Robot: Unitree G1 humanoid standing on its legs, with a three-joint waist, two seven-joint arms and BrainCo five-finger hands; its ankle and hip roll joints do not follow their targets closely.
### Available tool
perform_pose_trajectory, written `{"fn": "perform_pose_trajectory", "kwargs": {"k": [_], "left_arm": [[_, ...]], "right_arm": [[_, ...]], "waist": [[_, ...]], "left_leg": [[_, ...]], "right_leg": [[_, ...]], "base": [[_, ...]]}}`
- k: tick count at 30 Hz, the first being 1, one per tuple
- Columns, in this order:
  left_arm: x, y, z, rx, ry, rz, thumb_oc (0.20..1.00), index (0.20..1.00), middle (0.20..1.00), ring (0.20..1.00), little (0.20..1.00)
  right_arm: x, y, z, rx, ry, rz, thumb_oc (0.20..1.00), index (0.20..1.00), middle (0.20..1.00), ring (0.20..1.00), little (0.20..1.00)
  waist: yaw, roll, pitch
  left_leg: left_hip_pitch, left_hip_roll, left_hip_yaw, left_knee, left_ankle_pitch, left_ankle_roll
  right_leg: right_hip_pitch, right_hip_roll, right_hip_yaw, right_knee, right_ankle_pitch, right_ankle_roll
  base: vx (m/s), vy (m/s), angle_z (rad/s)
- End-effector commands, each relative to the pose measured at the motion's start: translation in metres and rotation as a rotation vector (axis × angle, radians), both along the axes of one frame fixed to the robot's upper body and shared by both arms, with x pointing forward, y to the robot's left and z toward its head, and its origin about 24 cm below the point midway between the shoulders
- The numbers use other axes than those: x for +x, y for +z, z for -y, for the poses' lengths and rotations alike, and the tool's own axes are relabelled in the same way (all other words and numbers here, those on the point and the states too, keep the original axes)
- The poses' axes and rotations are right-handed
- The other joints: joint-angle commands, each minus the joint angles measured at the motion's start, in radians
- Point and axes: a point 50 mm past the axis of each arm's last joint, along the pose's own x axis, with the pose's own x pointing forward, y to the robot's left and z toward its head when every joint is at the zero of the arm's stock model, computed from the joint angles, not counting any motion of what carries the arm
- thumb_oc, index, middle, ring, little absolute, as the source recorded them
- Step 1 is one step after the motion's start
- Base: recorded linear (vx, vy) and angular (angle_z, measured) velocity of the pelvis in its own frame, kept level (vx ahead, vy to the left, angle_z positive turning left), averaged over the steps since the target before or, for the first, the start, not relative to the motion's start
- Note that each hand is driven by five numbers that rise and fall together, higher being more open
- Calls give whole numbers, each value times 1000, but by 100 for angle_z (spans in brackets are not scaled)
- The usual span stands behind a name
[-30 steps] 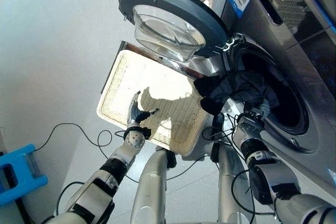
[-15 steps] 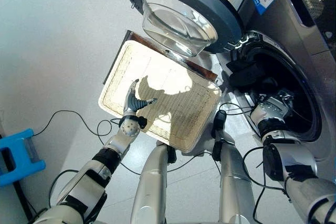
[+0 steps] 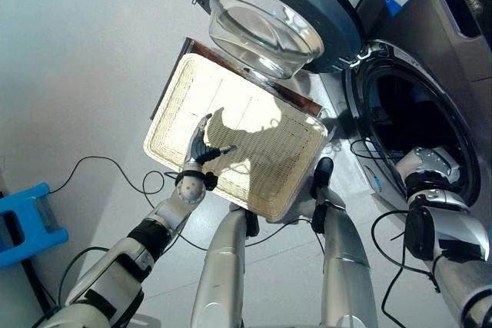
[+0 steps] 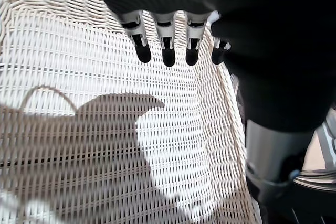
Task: Put the clothes into the washing machine.
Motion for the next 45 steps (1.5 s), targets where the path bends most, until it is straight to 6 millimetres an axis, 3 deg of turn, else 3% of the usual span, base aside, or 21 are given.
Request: {"fn": "perform_pose_trajectory", "kwargs": {"k": [1, 8, 9, 19, 34, 39, 43, 44, 45], "left_arm": [[-1, 5, -2, -24, 15, 36, 1000, 1000, 1000, 1000, 1000], [-1, 8, -3, -19, 15, 36, 1000, 1000, 1000, 1000, 1000], [-1, 7, -3, -17, 15, 32, 1000, 1000, 1000, 1000, 1000], [1, 9, -2, -12, 5, 38, 1000, 1000, 1000, 1000, 1000], [5, 9, -1, -2, 7, 31, 1000, 1000, 1000, 1000, 1000], [6, 7, 0, 1, 8, 31, 1000, 1000, 1000, 1000, 1000], [5, 5, 1, 16, 0, 35, 1000, 1000, 1000, 1000, 1000], [4, 3, 2, 25, -1, 38, 1000, 1000, 1000, 1000, 1000], [4, 3, 2, 26, -1, 38, 1000, 1000, 1000, 1000, 1000]], "right_arm": [[-42, 28, 41, -136, -270, 38, 200, 200, 200, 200, 200], [-33, 47, 39, -271, -228, 94, 222, 222, 222, 222, 222], [-30, 47, 39, -287, -197, 82, 1000, 1000, 1000, 1000, 1000], [-16, 31, 40, -232, -18, -88, 1000, 1000, 1000, 1000, 1000], [9, 34, 27, -475, 295, -509, 1000, 1000, 1000, 1000, 1000], [26, 19, 4, -725, 466, -906, 1000, 1000, 1000, 1000, 1000], [30, 9, -4, -826, 502, -1154, 1000, 1000, 1000, 1000, 1000], [31, 4, -8, -909, 486, -1332, 1000, 1000, 1000, 1000, 1000], [32, 4, -9, -918, 482, -1352, 1000, 1000, 1000, 1000, 1000]], "waist": [[-12, 35, -20], [-12, 41, -20], [-10, 39, -20], [-4, 33, -20], [1, 31, -20], [4, 22, -20], [7, 20, -20], [9, 21, -20], [9, 20, -20]], "left_leg": [[14, -57, 21, 52, -98, -50], [27, -59, 23, 44, -97, -54], [27, -59, 22, 44, -96, -54], [32, -54, 22, 44, -96, -49], [21, -55, 20, 60, -103, -43], [17, -54, 15, 77, -115, -39], [11, -51, 14, 87, -119, -39], [11, -48, 13, 88, -119, -37], [11, -48, 13, 88, -119, -37]], "right_leg": [[7, 10, -32, 83, -37, 99], [17, 8, -32, 74, -37, 100], [18, 8, -34, 74, -37, 100], [23, 7, -41, 82, -42, 96], [13, 7, -44, 101, -54, 93], [12, 4, -47, 118, -66, 92], [9, 1, -52, 128, -72, 91], [7, 2, -52, 133, -74, 91], [6, 2, -52, 134, -74, 91]], "base": [[0, 0, 0], [0, 0, 0], [0, 0, 0], [0, 0, 0], [5, 0, 0], [12, -10, 0], [0, 0, 0], [0, 0, 0], [4, -3, 3]]}}
